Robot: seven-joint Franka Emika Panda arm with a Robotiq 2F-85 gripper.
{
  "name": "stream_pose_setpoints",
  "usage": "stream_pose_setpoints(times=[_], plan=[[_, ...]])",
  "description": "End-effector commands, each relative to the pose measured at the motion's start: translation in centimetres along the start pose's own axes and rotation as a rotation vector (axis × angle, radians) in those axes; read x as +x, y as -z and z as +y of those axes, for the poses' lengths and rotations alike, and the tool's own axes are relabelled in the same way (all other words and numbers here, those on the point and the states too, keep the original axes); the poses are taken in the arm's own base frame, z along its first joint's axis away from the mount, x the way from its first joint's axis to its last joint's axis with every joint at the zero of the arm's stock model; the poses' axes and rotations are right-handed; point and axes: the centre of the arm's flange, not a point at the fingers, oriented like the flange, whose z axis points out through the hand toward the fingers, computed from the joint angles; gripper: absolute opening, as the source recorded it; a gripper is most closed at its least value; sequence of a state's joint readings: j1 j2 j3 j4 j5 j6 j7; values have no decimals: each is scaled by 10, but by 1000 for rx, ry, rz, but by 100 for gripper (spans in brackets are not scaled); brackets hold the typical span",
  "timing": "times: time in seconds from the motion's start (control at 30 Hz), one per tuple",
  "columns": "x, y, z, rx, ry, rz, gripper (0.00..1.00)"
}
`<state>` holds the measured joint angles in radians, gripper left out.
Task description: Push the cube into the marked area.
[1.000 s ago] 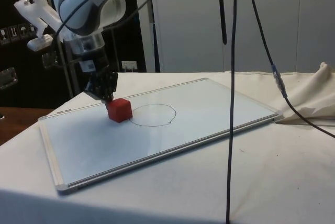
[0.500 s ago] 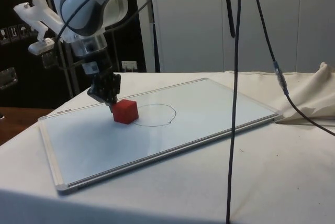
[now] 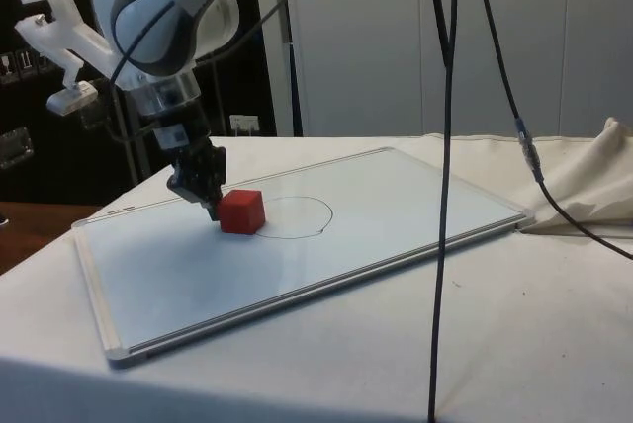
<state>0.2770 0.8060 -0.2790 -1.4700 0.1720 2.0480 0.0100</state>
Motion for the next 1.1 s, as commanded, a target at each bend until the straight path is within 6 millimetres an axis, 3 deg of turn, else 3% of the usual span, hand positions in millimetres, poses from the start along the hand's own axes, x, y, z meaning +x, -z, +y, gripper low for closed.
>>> stream_pose_setpoints(times=[0.0,0.7,1.07], plan=[[-4,1,-2,-6,11,3,0],[-39,-5,1,-66,76,-47,0],[-44,-8,8,-85,101,-60,0]])
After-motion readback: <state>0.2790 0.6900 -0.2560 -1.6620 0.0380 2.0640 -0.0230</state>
